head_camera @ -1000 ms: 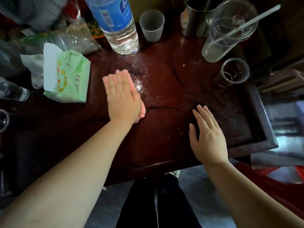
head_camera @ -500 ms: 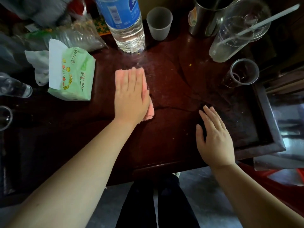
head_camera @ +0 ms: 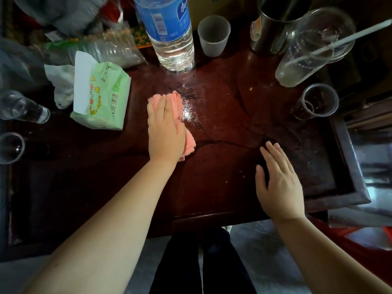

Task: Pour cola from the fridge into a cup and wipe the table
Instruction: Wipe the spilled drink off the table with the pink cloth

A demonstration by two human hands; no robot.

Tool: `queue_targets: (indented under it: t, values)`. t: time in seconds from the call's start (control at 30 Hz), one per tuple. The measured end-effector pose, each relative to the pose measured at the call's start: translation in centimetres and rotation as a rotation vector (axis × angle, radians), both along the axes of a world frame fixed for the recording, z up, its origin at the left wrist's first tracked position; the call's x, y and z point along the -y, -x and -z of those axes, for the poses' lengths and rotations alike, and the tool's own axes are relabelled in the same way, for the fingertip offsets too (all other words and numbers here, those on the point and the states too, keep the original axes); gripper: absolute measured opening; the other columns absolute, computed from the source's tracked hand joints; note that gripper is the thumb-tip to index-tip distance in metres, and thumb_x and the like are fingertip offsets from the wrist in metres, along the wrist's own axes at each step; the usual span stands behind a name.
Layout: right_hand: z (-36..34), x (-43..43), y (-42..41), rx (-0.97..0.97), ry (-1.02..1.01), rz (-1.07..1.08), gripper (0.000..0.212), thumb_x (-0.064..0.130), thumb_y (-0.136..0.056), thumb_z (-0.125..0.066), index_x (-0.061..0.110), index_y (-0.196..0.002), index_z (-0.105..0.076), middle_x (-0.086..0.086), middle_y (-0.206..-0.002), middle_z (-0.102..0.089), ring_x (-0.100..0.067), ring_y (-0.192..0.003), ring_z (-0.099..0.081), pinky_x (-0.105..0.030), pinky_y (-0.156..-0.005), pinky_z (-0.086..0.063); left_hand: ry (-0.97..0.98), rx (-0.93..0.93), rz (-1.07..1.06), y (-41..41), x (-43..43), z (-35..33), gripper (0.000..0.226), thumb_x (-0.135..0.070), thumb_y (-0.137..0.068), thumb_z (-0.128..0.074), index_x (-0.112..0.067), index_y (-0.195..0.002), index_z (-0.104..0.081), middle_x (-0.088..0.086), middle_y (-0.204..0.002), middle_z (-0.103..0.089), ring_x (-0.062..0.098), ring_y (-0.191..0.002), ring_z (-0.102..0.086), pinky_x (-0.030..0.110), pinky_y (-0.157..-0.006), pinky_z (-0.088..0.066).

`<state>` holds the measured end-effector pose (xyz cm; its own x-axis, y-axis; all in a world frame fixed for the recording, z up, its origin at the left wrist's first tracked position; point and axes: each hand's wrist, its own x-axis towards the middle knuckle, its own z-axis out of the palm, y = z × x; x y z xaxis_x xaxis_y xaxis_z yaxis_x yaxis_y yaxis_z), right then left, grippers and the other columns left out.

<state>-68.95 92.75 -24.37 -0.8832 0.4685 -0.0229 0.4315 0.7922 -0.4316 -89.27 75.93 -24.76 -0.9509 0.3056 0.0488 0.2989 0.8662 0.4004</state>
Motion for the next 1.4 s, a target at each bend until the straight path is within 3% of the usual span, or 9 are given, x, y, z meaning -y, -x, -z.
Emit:
queue_targets:
  t: [0.13, 0.27, 0.37, 0.53, 0.67, 0.9, 1.03, 1.17, 1.4]
  values:
    - [0.0, 0.0, -0.1, 0.004, -0.002, -0.001, 0.051, 0.034, -0.096, -0.034, 0.006, -0.136, -0.048, -0.005, -0.149, -0.04, -0.014, -0.143, -0.025, -0.028, -0.114, -0.023, -0.107, 0.018, -0.009, 0.0, -0.8, 0.0, 0.058, -0.006, -0.088, -0.04, -0.003, -0.146, -0.033, 0.009, -0.153, -0.029, 0.025, -0.146, -0.012, 0.031, -0.116, -0.015]
    - [0.1, 0.0, 0.0, 0.003, 0.004, -0.002, 0.052, 0.034, -0.096, -0.034, 0.005, -0.136, -0.048, -0.006, -0.148, -0.04, -0.016, -0.143, -0.026, -0.034, -0.114, -0.029, -0.142, 0.015, 0.039, 0.0, -2.7, -0.1, 0.058, -0.013, -0.089, -0.038, -0.005, -0.146, -0.034, 0.005, -0.153, -0.029, 0.016, -0.145, -0.011, 0.012, -0.111, -0.005]
    - [0.1, 0.0, 0.0, -0.006, 0.002, -0.004, 0.051, 0.033, -0.096, -0.035, 0.005, -0.136, -0.049, -0.006, -0.148, -0.041, -0.017, -0.142, -0.028, -0.034, -0.114, -0.03, -0.156, 0.033, 0.141, 0.0, -5.4, -0.4, 0.058, -0.013, -0.088, -0.039, -0.003, -0.145, -0.035, 0.006, -0.152, -0.031, 0.021, -0.145, -0.012, 0.017, -0.113, -0.005]
    - [0.2, -0.1, 0.0, -0.012, 0.001, -0.003, 0.048, 0.031, -0.096, -0.038, 0.005, -0.136, -0.049, -0.006, -0.147, -0.042, -0.018, -0.142, -0.028, -0.034, -0.114, -0.029, -0.071, 0.05, 0.339, -0.1, -10.8, -0.3, 0.059, -0.017, -0.089, -0.041, -0.005, -0.146, -0.031, 0.01, -0.153, -0.028, 0.029, -0.145, -0.011, 0.037, -0.117, -0.018]
    - [0.1, -0.1, 0.0, 0.001, -0.003, 0.0, 0.049, 0.032, -0.096, -0.037, 0.007, -0.137, -0.048, -0.004, -0.149, -0.04, -0.016, -0.143, -0.026, -0.032, -0.115, -0.026, 0.045, -0.032, 0.586, -0.6, -14.1, -0.3, 0.06, -0.022, -0.09, -0.038, -0.005, -0.147, -0.03, 0.011, -0.153, -0.029, 0.031, -0.144, -0.013, 0.036, -0.116, -0.022]
    - [0.1, -0.1, -0.1, -0.003, -0.007, -0.008, 0.048, 0.031, -0.097, -0.038, 0.007, -0.137, -0.047, -0.005, -0.149, -0.04, -0.016, -0.143, -0.025, -0.031, -0.115, -0.026, 0.15, -0.09, 0.676, -0.7, -13.1, 0.1, 0.064, -0.027, -0.084, -0.027, -0.008, -0.144, -0.037, 0.009, -0.15, -0.034, 0.032, -0.143, -0.019, 0.035, -0.108, -0.034]
    - [0.1, -0.1, 0.0, -0.031, 0.001, -0.003, 0.048, 0.03, -0.096, -0.038, 0.006, -0.135, -0.049, -0.006, -0.147, -0.043, -0.017, -0.142, -0.029, -0.033, -0.114, -0.028, 0.187, -0.069, 0.626, -1.1, -10.0, -0.3, 0.062, -0.027, -0.086, -0.029, -0.007, -0.144, -0.037, 0.008, -0.15, -0.036, 0.032, -0.143, -0.019, 0.036, -0.108, -0.033]
    - [0.0, 0.0, 0.0, -0.049, 0.011, -0.008, 0.048, 0.03, -0.096, -0.038, 0.005, -0.134, -0.051, -0.007, -0.146, -0.045, -0.018, -0.141, -0.031, -0.036, -0.113, -0.032, 0.275, -0.13, 0.566, -1.2, -5.7, -1.2, 0.062, -0.024, -0.086, -0.026, -0.001, -0.142, -0.04, 0.013, -0.144, -0.044, 0.034, -0.141, -0.022, 0.04, -0.116, -0.02]
    - [-0.4, 0.2, 0.0, -0.029, -0.015, 0.006, 0.043, 0.026, -0.097, -0.044, 0.007, -0.135, -0.05, -0.006, -0.147, -0.043, -0.017, -0.141, -0.029, -0.029, -0.112, -0.025, 0.219, -0.014, 0.36, -3.5, 3.1, -1.0, 0.06, -0.021, -0.084, -0.037, -0.007, -0.142, -0.041, 0.007, -0.144, -0.043, 0.034, -0.139, -0.028, 0.04, -0.107, -0.035]
